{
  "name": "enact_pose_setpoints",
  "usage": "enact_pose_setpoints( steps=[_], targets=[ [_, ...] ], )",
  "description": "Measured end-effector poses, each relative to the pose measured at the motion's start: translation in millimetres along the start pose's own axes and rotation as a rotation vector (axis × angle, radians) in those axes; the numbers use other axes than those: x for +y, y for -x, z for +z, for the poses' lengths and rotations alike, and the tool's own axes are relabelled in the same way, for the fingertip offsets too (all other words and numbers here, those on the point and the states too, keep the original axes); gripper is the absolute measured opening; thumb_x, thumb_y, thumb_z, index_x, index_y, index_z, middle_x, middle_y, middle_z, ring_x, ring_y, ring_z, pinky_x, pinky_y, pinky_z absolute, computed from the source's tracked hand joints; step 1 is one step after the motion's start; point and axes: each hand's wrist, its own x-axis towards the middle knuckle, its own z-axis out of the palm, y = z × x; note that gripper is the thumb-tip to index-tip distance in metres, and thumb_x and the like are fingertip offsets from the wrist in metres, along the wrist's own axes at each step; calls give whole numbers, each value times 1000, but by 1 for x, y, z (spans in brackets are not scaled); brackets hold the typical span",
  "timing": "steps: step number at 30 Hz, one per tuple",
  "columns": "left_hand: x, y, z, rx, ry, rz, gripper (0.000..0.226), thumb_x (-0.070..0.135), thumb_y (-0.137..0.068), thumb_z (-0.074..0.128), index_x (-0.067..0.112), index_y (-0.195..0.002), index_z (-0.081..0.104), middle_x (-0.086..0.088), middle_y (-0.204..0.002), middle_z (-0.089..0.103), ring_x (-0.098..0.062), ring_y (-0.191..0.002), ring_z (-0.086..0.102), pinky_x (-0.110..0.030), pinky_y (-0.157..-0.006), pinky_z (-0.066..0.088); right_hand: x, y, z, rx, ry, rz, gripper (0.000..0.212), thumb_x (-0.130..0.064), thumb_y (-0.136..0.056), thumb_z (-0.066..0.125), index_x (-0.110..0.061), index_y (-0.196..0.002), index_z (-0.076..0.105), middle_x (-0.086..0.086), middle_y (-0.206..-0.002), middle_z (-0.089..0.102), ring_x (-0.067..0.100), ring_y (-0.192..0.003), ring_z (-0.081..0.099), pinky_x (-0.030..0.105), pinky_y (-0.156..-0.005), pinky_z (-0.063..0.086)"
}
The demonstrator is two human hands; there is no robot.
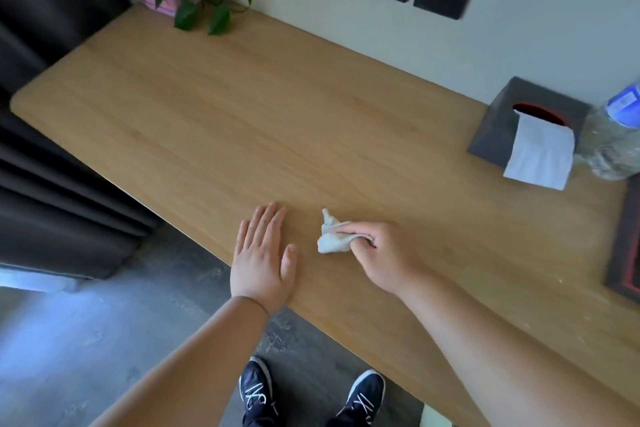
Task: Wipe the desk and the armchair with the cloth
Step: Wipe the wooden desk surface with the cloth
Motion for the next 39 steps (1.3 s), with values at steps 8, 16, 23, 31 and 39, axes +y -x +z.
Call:
enact_pose_setpoints(
  steps=[8, 16, 23, 31, 39],
  targets=[
    [1, 4, 0, 29, 45, 39, 68, 49, -103, 18, 13, -158, 34, -2, -166, 35, -19, -157, 21, -47, -128, 18, 38, -4, -105, 438, 213, 269, 50, -27, -88, 40, -55, -123, 60, -21, -106, 72, -1, -82, 65, 34, -68, 56],
    [1, 5, 7, 23, 12, 92, 73, 53, -103, 9, 11, -157, 34, -5, -165, 37, -24, -157, 22, -47, -128, 15, 26, 31, 8, 370, 379, 81, 42, 2, -87, 62, -15, -123, 74, 12, -139, 65, 30, -135, 56, 49, -118, 37],
    [16, 8, 4, -78, 58, 238, 71, 48, -102, 17, 5, -155, 37, -9, -164, 38, -28, -156, 25, -51, -127, 19, -16, 63, 14, 518, -171, 300, 50, -17, -88, 44, -44, -121, 70, -23, -80, 73, 0, -55, 57, 16, -53, 44],
    [66, 12, 27, -170, 2, 413, 70, 48, -100, 22, 6, -155, 37, -7, -165, 36, -25, -156, 23, -48, -129, 13, 64, 132, -130, 917, 153, 626, 56, -23, -90, 35, -41, -139, 57, -4, -120, 72, 27, -99, 69, 48, -91, 58],
    [103, 27, 55, -105, 48, 455, 68, 48, -102, 22, 7, -155, 34, -9, -161, 41, -27, -155, 27, -50, -128, 15, 109, 106, -99, 631, 445, 396, 44, -4, -93, 54, -16, -134, 65, 13, -147, 57, 39, -126, 56, 45, -107, 45]
  ],
)
